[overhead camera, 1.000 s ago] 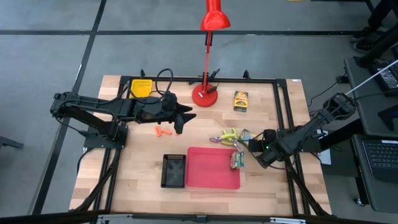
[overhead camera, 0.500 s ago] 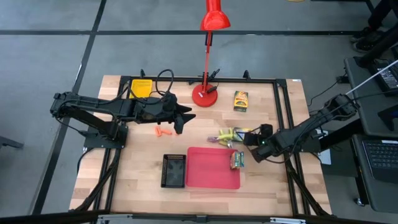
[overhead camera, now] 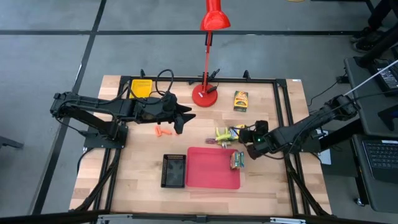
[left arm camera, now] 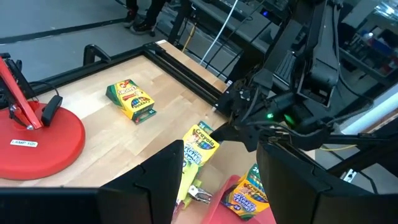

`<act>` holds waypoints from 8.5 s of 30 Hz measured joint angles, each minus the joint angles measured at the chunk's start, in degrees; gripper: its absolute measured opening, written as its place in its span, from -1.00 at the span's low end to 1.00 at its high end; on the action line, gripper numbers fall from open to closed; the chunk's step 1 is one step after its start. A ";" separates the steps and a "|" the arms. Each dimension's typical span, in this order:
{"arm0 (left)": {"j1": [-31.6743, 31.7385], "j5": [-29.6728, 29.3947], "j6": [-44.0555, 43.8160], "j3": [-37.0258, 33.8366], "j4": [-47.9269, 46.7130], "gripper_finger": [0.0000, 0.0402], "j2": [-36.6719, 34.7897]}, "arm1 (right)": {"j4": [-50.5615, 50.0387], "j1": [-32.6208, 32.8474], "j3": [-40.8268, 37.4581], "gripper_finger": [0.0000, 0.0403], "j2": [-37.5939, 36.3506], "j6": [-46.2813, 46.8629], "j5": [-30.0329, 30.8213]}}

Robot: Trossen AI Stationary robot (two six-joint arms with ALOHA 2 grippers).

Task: Pick & Place School Supplies
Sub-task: Put the bottom yellow crayon box into the red bin

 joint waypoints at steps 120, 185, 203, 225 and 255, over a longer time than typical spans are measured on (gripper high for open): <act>7.96 20.02 -2.38 0.00 3.56 0.00 23.69 | 21.51 -16.17 -7.51 -0.81 -3.28 -20.15 -13.87; 15.82 34.71 -11.17 23.41 -5.20 -0.99 53.72 | 20.77 0.28 -7.49 -0.81 -3.32 -4.30 -6.81; 16.70 30.67 -8.78 23.63 -12.52 -0.99 53.53 | 20.06 0.22 -5.76 -0.81 -3.32 -5.15 -3.84; 16.41 28.71 -7.87 23.23 -14.47 -0.99 53.96 | 39.09 -10.29 -5.76 -0.49 -3.32 -21.36 -4.51; 16.41 28.47 -6.40 23.33 -15.26 -0.99 53.86 | 41.74 -24.74 1.63 -0.35 3.39 -40.47 -23.07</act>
